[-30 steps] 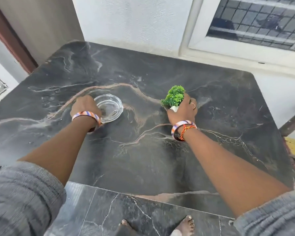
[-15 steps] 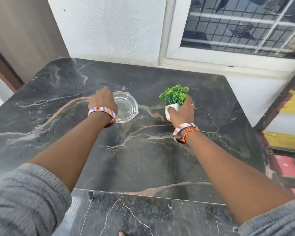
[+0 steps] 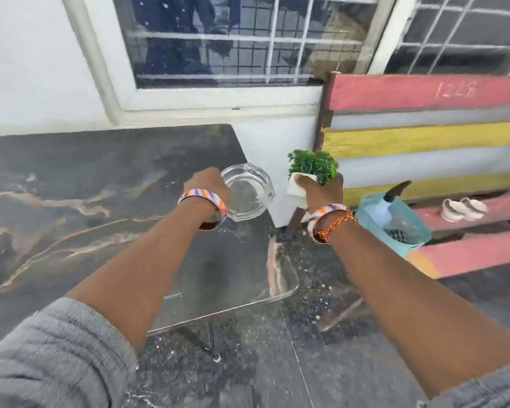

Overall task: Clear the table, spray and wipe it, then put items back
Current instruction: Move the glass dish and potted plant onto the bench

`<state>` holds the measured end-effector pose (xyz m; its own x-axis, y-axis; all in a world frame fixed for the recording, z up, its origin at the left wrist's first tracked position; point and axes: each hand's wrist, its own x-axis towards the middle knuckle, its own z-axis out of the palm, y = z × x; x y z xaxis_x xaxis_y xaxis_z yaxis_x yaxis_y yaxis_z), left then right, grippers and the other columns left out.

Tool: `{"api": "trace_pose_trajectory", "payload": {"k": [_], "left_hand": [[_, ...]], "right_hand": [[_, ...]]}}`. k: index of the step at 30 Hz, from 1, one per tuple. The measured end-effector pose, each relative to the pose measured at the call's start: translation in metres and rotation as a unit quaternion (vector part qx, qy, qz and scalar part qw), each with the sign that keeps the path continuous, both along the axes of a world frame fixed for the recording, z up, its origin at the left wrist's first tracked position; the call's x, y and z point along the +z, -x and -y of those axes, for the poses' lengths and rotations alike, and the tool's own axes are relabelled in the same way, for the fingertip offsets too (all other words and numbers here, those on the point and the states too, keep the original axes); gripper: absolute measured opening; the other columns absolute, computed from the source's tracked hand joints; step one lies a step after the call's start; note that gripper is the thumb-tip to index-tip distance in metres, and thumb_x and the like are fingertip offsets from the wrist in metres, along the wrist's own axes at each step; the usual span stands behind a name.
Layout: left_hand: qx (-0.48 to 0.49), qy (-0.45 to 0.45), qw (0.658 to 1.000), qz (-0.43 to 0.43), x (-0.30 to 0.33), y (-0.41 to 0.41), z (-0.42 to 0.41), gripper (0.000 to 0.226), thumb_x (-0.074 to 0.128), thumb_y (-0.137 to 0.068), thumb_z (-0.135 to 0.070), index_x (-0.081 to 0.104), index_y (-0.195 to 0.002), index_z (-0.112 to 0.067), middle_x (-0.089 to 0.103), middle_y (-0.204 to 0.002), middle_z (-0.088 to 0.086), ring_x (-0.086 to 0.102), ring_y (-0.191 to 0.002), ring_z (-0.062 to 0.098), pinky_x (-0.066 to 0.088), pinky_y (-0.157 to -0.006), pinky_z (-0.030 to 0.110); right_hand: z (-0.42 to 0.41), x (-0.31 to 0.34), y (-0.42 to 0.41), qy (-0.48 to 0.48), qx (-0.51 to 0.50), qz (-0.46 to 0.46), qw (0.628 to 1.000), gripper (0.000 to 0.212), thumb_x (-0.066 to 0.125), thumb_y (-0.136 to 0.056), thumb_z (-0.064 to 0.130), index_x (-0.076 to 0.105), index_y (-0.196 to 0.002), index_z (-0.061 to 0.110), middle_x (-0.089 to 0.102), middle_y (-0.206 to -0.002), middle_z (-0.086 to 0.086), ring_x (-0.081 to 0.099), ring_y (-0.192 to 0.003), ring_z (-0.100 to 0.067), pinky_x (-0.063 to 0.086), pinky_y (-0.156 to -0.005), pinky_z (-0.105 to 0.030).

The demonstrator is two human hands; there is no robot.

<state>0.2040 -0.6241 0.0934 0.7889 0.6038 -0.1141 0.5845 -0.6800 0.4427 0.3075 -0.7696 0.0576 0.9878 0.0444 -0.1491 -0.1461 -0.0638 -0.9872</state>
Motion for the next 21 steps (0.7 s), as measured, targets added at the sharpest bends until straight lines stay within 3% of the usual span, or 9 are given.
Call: {"api": "trace_pose_trajectory", "payload": {"k": [2,5,7,9,11,14,17,19,21], "left_hand": [[-0.035,0.019,0.999,0.005,-0.004,-0.033,0.049,0.027,0.042,-0.091,-0.007,0.055,-0.113,0.002,0.057,-0.122,0.024,0.054,-0.114,0.041,0.044,-0.092,0.039],[-0.072,0.037,0.997,0.000,-0.010,-0.065,0.088,0.028,0.043,-0.091,-0.007,0.054,-0.114,0.004,0.057,-0.123,0.025,0.054,-0.115,0.040,0.044,-0.093,0.038],[-0.104,0.050,0.993,-0.009,-0.014,-0.093,0.124,0.027,0.045,-0.090,-0.007,0.056,-0.111,0.005,0.058,-0.121,0.025,0.055,-0.113,0.040,0.046,-0.092,0.039],[-0.140,0.064,0.988,-0.020,-0.018,-0.121,0.160,0.029,0.045,-0.090,-0.008,0.055,-0.113,0.006,0.057,-0.124,0.026,0.054,-0.116,0.040,0.045,-0.094,0.039],[-0.167,0.069,0.983,-0.041,-0.024,-0.145,0.190,0.032,0.043,-0.093,-0.008,0.054,-0.118,0.007,0.054,-0.129,0.026,0.051,-0.121,0.038,0.043,-0.097,0.037],[-0.198,0.070,0.975,-0.070,-0.034,-0.182,0.227,0.033,0.040,-0.095,-0.007,0.052,-0.122,0.008,0.054,-0.131,0.025,0.053,-0.122,0.036,0.043,-0.096,0.036],[-0.230,0.069,0.965,-0.101,-0.044,-0.226,0.256,0.033,0.040,-0.095,-0.008,0.054,-0.121,0.008,0.056,-0.129,0.024,0.055,-0.119,0.035,0.045,-0.093,0.035],[-0.264,0.075,0.955,-0.110,-0.046,-0.262,0.276,0.033,0.039,-0.095,-0.008,0.051,-0.122,0.008,0.052,-0.132,0.025,0.051,-0.122,0.036,0.042,-0.096,0.036],[-0.285,0.087,0.947,-0.121,-0.046,-0.295,0.295,0.034,0.039,-0.095,-0.008,0.049,-0.124,0.007,0.051,-0.133,0.024,0.051,-0.122,0.035,0.042,-0.097,0.036]], "right_hand": [[0.058,-0.004,-0.028,-0.022,-0.025,-0.030,0.999,0.109,0.082,-0.052,0.035,0.024,-0.141,0.012,0.046,-0.137,-0.017,0.052,-0.120,-0.033,0.042,-0.103,-0.048],[0.116,-0.011,-0.049,-0.030,-0.024,-0.078,0.996,0.080,0.076,-0.073,0.022,0.034,-0.139,0.004,0.051,-0.132,-0.016,0.057,-0.104,-0.024,0.048,-0.094,-0.043],[0.157,-0.017,-0.065,-0.050,-0.053,-0.106,0.992,0.059,0.071,-0.079,0.013,0.044,-0.131,0.001,0.069,-0.107,-0.010,0.063,-0.074,-0.015,0.055,-0.070,-0.033],[0.189,-0.030,-0.082,-0.089,-0.105,-0.138,0.981,0.045,0.071,-0.078,0.007,0.053,-0.119,0.002,0.070,-0.076,-0.005,0.061,-0.047,-0.008,0.054,-0.045,-0.025],[0.212,-0.040,-0.097,-0.136,-0.158,-0.160,0.965,0.040,0.070,-0.078,-0.001,0.053,-0.114,0.004,0.065,-0.071,-0.010,0.059,-0.037,-0.012,0.049,-0.033,-0.026],[0.239,-0.055,-0.120,-0.152,-0.192,-0.194,0.950,0.043,0.070,-0.078,0.001,0.051,-0.115,0.012,0.060,-0.081,-0.013,0.056,-0.053,-0.022,0.053,-0.046,-0.033],[0.265,-0.067,-0.152,-0.157,-0.212,-0.202,0.943,0.040,0.074,-0.074,0.004,0.057,-0.110,0.009,0.062,-0.076,-0.012,0.060,-0.048,-0.022,0.054,-0.051,-0.033],[0.286,-0.072,-0.179,-0.148,-0.236,-0.190,0.942,0.044,0.073,-0.074,0.003,0.057,-0.115,0.003,0.065,-0.093,-0.018,0.064,-0.060,-0.025,0.055,-0.050,-0.033],[0.307,-0.075,-0.205,-0.130,-0.264,-0.194,0.936,0.058,0.076,-0.072,0.006,0.051,-0.124,0.001,0.064,-0.108,-0.021,0.066,-0.082,-0.032,0.058,-0.065,-0.042]]}}
